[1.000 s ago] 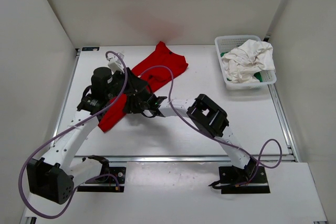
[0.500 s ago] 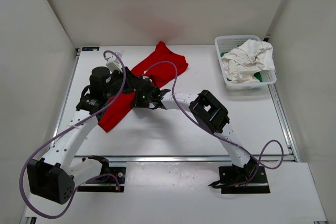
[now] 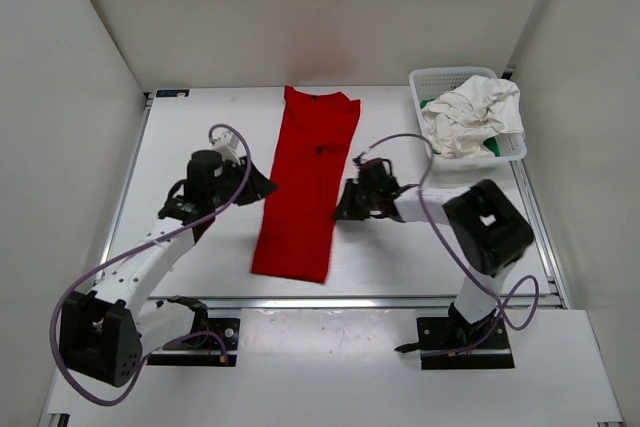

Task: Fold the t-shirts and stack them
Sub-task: Rotate the tshirt 90 degrees, then grab the bottom of the folded rectangular tshirt with both arms

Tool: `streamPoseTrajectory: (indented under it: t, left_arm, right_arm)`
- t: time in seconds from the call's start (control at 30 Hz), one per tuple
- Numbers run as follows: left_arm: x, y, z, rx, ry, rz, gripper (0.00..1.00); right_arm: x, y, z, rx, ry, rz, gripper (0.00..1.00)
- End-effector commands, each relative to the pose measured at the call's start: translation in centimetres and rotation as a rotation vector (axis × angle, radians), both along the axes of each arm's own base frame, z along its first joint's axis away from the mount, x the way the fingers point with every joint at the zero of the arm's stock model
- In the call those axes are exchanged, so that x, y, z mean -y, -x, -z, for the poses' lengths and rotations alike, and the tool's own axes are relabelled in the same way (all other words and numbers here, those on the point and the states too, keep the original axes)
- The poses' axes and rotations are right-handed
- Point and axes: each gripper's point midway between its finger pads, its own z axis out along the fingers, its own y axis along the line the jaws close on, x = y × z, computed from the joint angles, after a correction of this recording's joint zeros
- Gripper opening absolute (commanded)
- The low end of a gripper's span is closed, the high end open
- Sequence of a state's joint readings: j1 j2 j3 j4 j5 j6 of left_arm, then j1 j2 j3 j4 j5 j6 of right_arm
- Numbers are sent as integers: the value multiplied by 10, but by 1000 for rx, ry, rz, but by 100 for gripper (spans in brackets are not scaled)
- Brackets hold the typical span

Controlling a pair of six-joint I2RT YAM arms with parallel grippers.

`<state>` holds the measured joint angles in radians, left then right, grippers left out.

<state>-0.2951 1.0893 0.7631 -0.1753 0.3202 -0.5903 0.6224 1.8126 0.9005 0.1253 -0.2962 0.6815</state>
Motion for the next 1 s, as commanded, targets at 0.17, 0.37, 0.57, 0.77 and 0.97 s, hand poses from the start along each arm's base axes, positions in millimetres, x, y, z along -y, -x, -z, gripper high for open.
streamPoseTrajectory:
  t: [0.17,0.37,0.57,0.77,0.97]
  left_arm:
    - [7,86,121,-274,-141,156,54]
    - [28,135,138,-344,-145,312,77]
    - [42,185,166,-460,-118,440,68]
    - [49,192,168,-471,-105,447,67]
    - [53,187,174,-473,-99,421,53]
  right_arm:
    - [106,27,-14,-15,55,62,39]
    - [110,58,-27,-1,69,56,41]
    - [121,132,-2,-102,102,85,39]
    - [124,172,12,-178,70,77,37]
    - [120,177,12,-186,38,55,29]
